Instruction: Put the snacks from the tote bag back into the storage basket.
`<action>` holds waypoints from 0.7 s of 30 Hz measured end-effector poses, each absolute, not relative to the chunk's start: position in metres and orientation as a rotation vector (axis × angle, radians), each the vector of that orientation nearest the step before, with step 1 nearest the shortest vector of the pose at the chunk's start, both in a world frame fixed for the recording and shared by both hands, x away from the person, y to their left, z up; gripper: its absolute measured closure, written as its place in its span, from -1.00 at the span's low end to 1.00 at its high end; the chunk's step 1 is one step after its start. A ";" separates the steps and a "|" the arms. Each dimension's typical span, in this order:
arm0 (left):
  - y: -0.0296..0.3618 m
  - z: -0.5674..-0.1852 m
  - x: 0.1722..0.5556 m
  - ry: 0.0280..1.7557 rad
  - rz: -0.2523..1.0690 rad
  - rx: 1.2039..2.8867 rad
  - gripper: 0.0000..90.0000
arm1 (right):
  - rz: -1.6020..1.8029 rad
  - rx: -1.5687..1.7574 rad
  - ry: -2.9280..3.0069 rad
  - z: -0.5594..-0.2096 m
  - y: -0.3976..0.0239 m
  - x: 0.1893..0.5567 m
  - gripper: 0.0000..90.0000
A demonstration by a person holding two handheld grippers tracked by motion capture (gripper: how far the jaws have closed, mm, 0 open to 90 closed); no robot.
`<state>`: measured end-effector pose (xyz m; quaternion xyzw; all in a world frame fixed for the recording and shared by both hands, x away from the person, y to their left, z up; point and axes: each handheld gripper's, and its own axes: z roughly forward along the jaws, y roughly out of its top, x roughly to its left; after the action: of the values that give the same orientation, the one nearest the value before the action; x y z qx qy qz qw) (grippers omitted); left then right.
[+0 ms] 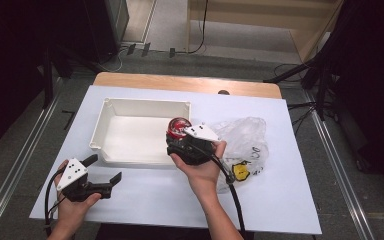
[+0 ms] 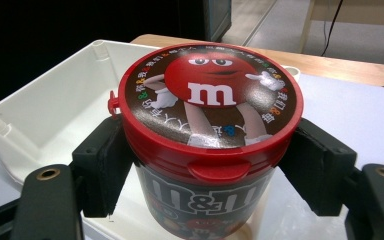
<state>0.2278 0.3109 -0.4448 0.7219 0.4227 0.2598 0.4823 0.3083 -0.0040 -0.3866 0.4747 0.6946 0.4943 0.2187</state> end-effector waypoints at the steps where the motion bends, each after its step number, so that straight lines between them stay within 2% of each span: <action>1: 0.312 -0.445 0.228 1.032 0.632 1.757 -1.00 | 1.369 1.307 1.924 -0.387 -0.003 0.309 -0.42; 21: 0.319 -0.446 0.231 1.053 0.645 1.747 -1.00 | 1.372 1.311 1.932 -0.399 0.028 0.308 -0.42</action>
<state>0.2313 0.3189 -0.4464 0.7161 0.4318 0.2646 0.4804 0.3082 0.0283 -0.3990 0.4728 0.6966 0.4949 0.2150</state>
